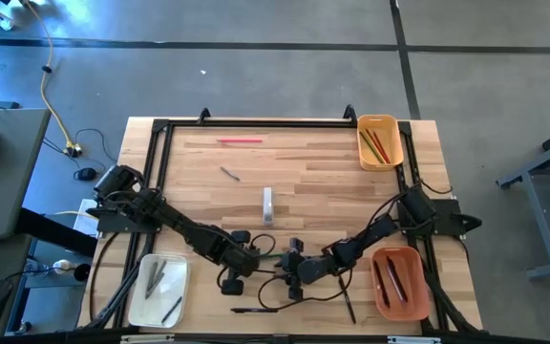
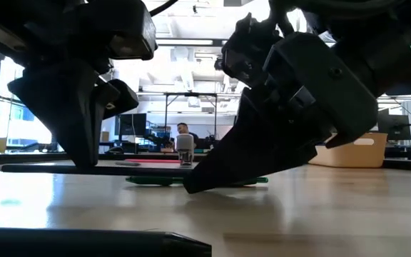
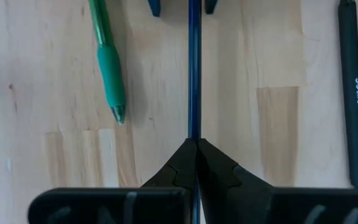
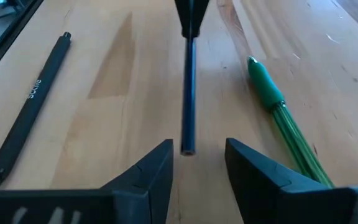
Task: Sort crayons/erasers/pens/pencils in bins
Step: Put the blue pencil into the yellow bin
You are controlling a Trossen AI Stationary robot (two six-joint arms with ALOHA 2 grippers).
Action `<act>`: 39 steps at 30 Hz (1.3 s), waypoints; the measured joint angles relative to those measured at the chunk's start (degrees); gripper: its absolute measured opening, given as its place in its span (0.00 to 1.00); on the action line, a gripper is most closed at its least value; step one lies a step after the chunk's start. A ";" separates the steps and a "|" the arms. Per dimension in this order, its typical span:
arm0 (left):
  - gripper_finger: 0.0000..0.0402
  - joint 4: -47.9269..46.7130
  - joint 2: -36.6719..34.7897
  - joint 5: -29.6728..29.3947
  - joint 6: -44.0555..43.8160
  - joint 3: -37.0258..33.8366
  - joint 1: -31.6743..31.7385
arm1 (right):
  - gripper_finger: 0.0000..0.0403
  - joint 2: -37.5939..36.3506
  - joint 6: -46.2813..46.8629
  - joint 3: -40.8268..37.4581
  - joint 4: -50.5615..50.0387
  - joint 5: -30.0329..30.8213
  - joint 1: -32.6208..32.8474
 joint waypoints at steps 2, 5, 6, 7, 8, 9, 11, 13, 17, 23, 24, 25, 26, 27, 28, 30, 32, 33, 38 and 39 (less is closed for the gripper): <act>0.00 0.15 0.00 -0.05 0.37 0.00 0.12 | 0.35 0.22 -0.02 0.25 -0.02 0.15 0.00; 0.00 0.23 0.00 -0.13 0.39 0.02 0.41 | 0.34 0.22 -0.02 0.31 -0.13 -0.02 -0.11; 0.00 0.25 0.00 -0.17 0.38 0.02 0.45 | 0.34 0.22 -0.02 0.31 -0.13 -0.04 -0.11; 0.00 0.25 0.00 -0.20 0.38 0.02 0.45 | 0.32 0.24 -0.02 0.31 -0.21 -0.02 -0.11; 0.00 0.28 0.00 -0.18 0.39 0.02 0.45 | 0.31 0.24 0.00 0.31 -0.28 -0.02 -0.11; 0.00 0.39 0.00 -0.19 0.39 0.02 0.45 | 0.29 0.24 -0.02 0.31 -0.33 -0.02 -0.11; 0.00 0.54 0.00 -0.17 0.39 0.02 0.45 | 0.24 0.24 -0.02 0.31 -0.32 0.00 -0.13; 0.00 0.54 0.00 -0.20 0.39 0.02 0.45 | 0.19 0.28 0.01 0.31 -0.26 -0.02 -0.15; 0.00 0.65 0.00 -0.20 0.44 0.02 0.45 | 0.11 0.33 0.00 0.31 -0.25 0.20 -0.17; 0.00 1.22 0.00 -0.17 0.83 0.02 0.45 | 0.02 0.33 0.01 0.31 -0.17 0.15 -0.15; 0.00 1.18 0.00 -0.19 0.81 0.02 0.45 | 0.01 0.33 0.01 0.31 -0.15 0.11 -0.15; 0.00 1.17 0.00 -0.30 0.81 0.02 0.45 | 0.01 0.33 0.01 0.31 -0.14 -0.01 -0.15; 0.00 1.13 0.00 -0.74 0.82 0.02 0.45 | 0.01 0.33 0.01 0.31 -0.13 -0.06 -0.17; 0.00 0.88 -0.02 -1.02 1.04 0.04 0.45 | 0.02 0.33 0.01 0.31 -0.13 -0.09 -0.17; 0.01 0.11 -0.44 -1.07 1.61 0.04 0.52 | 0.02 0.33 0.01 0.31 -0.13 -0.10 -0.17; 0.03 -2.40 -2.87 -1.36 2.74 0.02 0.84 | 0.02 0.33 0.03 0.29 -0.13 -0.11 -0.15; 0.05 -3.68 -5.99 -3.08 3.69 0.13 1.17 | 0.02 0.33 0.20 0.29 -0.10 -0.03 -0.15; 0.06 -4.91 -7.99 -4.31 4.50 -0.07 1.19 | 0.02 0.33 0.20 0.29 -0.11 0.17 -0.14; 0.02 0.17 -19.70 -9.63 5.35 -5.27 1.21 | 0.02 -0.37 0.55 0.24 -0.57 -0.04 -0.48; 0.01 2.38 -21.86 -10.12 5.50 -6.95 1.21 | 0.02 -0.82 0.44 0.20 -1.31 -0.07 -0.48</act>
